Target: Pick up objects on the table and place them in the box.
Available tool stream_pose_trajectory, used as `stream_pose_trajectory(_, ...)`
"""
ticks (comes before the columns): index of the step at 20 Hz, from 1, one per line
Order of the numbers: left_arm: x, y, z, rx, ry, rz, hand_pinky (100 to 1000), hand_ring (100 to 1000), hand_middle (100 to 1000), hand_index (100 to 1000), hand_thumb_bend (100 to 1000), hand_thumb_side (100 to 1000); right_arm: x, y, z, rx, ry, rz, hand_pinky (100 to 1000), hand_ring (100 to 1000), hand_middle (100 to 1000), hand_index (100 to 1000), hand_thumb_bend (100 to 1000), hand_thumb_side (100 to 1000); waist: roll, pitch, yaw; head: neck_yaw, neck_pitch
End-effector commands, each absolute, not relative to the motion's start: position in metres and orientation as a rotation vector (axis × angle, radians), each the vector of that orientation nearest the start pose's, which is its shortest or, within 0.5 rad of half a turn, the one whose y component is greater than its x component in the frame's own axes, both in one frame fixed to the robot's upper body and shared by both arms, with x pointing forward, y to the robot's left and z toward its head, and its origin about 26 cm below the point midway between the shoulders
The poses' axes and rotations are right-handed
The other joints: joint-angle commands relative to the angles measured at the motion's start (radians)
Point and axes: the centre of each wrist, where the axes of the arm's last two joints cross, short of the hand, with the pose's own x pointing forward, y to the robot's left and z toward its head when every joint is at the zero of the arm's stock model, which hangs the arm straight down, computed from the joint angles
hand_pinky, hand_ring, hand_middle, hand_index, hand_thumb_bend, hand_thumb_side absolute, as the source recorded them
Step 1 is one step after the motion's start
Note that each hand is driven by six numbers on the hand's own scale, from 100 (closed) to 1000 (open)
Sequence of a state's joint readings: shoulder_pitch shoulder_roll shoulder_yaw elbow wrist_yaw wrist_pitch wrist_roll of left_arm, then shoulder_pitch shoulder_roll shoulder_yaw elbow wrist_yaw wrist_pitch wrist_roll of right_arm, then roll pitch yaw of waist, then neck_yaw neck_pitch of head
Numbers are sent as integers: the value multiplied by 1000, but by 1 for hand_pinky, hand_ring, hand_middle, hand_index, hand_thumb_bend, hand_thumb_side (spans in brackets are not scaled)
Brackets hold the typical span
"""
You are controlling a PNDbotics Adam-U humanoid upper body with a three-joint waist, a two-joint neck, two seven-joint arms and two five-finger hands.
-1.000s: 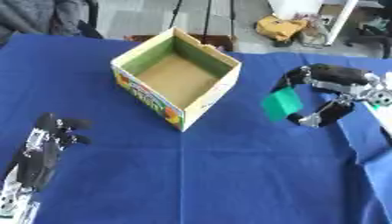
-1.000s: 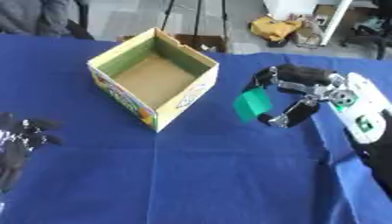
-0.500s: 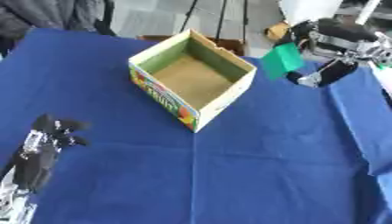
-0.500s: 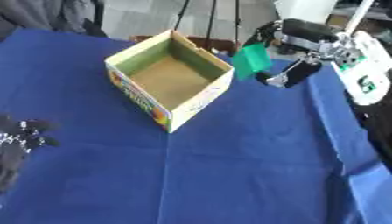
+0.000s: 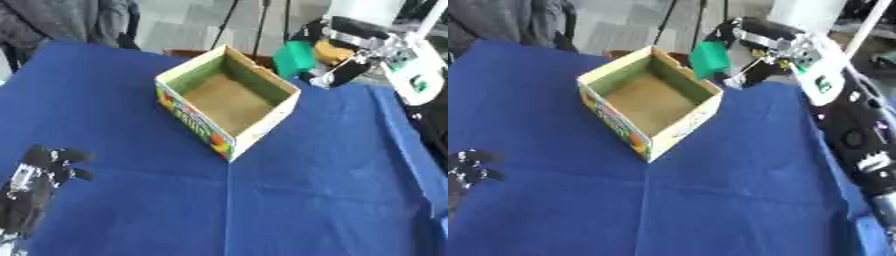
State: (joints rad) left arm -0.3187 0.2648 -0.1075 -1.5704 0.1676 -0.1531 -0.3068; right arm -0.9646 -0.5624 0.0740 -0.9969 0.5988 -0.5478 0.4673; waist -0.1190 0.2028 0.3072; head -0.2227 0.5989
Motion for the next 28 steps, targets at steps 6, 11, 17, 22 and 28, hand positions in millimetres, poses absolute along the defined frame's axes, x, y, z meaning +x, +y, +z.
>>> stream_pose_trajectory(6, 353, 236, 109, -330, -1995, -626, 609, 787, 597, 641, 394, 1000, 482, -311, 251, -684, -1780, 1594, 698, 720, 559, 490, 100, 121, 15, 4, 53, -63, -42)
stream_pose_trajectory(11, 354, 228, 111, -364, -1993, -651, 609, 787, 596, 641, 393, 1000, 484, -310, 246, -705, -1749, 1607, 700, 727, 567, 516, 100, 130, 13, 8, 97, -117, -51)
stream_pose_trajectory(17, 355, 223, 113, -382, -1997, -668, 609, 787, 596, 641, 390, 1000, 487, -307, 233, -733, -1677, 1651, 704, 746, 617, 585, 100, 154, 13, 18, 122, -149, -52)
stream_pose_trajectory(22, 356, 222, 113, -386, -1998, -672, 609, 787, 595, 641, 390, 1000, 489, -304, 225, -760, -1647, 1682, 728, 784, 787, 848, 100, 265, 14, 25, 125, -157, -49)
stream_pose_trajectory(28, 356, 221, 112, -387, -1995, -673, 609, 787, 595, 640, 391, 1000, 489, -299, 225, -774, -1668, 1716, 739, 811, 875, 917, 366, 413, 15, 29, 116, -154, -47)
